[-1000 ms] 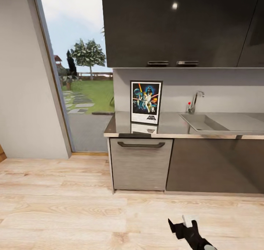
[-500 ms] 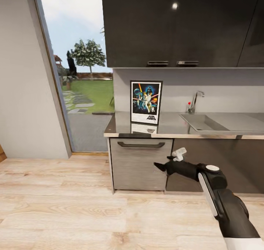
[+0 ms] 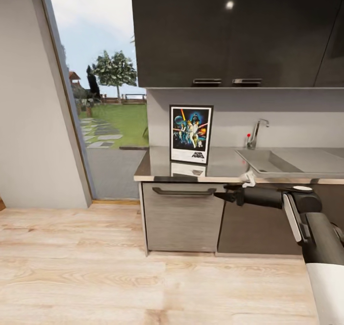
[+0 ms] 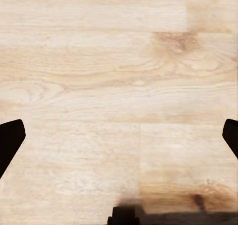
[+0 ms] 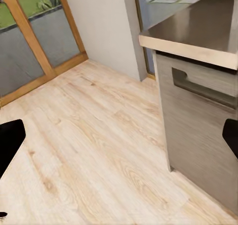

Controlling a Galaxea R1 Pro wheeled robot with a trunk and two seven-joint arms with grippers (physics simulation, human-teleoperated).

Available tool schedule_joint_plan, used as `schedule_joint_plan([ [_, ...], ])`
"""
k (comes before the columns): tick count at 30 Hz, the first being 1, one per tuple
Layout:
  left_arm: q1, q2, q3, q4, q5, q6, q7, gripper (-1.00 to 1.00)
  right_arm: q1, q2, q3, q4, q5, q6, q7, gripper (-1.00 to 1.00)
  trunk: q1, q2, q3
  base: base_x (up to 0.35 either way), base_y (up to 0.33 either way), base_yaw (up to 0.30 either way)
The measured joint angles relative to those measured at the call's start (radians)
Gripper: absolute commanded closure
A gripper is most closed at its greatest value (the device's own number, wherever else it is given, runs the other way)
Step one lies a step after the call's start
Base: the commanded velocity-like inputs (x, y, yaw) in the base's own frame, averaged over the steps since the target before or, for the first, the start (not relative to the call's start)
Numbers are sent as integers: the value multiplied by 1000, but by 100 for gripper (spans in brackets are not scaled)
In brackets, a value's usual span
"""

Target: Pick up the poster from the kitchen countertop and hang it on one of the wall nails in the kitchen.

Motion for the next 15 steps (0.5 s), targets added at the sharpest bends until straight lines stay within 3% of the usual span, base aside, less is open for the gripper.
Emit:
schedule_joint_plan([
  [15, 0, 7, 0, -2, 0, -2, 0, -100, -3, 0, -9, 1, -1, -1, 9, -100, 0, 0, 0, 334, 0, 0],
])
